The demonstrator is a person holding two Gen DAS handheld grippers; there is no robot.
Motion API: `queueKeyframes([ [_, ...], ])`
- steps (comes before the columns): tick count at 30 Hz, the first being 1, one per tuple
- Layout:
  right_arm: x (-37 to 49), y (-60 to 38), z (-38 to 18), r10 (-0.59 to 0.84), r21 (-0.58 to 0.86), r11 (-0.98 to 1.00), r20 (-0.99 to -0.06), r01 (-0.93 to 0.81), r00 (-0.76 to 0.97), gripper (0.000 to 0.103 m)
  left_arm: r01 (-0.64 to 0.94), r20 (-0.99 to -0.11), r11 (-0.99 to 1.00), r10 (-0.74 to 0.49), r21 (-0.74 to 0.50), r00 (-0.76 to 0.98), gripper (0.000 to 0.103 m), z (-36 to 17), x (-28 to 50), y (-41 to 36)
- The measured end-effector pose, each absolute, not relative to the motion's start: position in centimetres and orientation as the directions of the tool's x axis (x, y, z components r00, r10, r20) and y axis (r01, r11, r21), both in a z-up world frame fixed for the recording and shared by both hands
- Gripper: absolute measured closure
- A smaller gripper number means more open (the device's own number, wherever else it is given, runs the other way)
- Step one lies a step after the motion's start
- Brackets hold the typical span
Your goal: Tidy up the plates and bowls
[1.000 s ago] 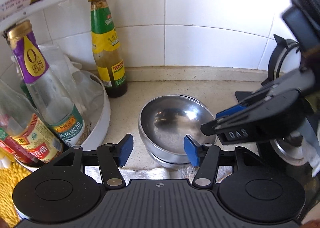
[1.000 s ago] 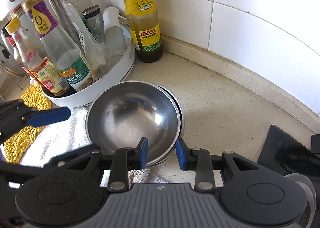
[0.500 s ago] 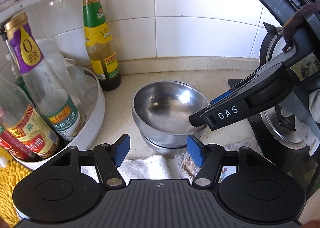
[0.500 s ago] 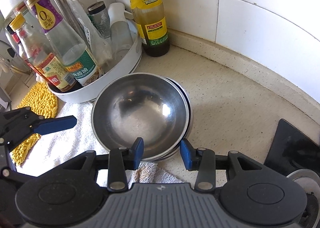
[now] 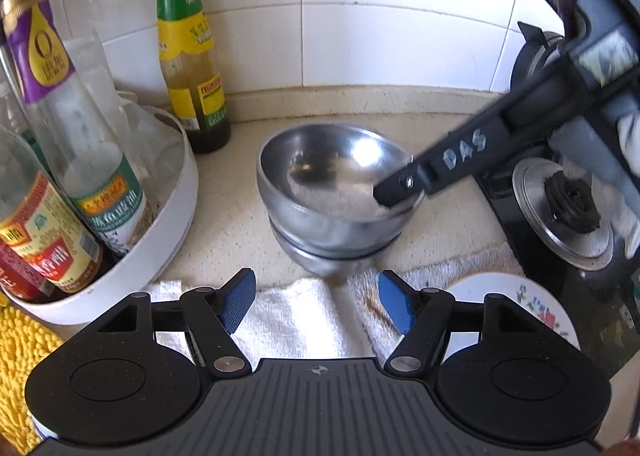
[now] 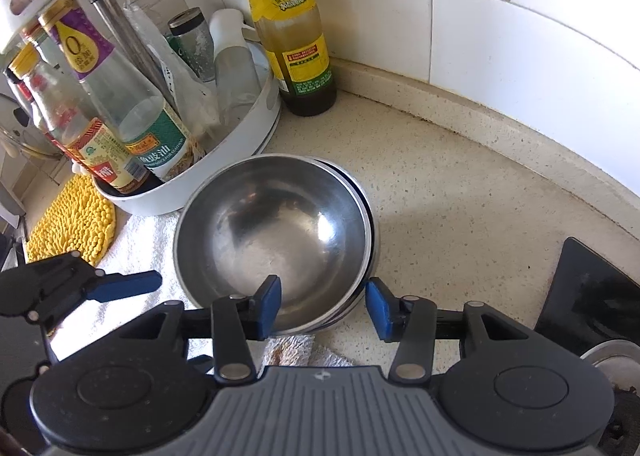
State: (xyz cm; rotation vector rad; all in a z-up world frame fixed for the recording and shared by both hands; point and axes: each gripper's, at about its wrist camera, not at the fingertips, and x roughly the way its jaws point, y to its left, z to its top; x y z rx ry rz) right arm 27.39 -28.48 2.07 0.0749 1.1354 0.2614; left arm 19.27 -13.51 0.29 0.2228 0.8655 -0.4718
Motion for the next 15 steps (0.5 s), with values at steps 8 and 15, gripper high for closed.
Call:
queueKeyframes([
  [8, 28.6, -28.9, 1.1, 0.257, 0.211, 0.965, -0.89, -0.159, 0.377, 0.054, 0.526, -0.789, 0.85, -0.348, -0.038, 0.507, 0.026, -2.2, 20.5, -13.8],
  [15, 29.7, -29.9, 0.1, 0.25, 0.217, 0.968, -0.897, -0.129, 0.365, 0.053, 0.551, -0.799, 0.832, -0.369, -0.056, 0.475, 0.026, -3.5, 22.2, -14.9],
])
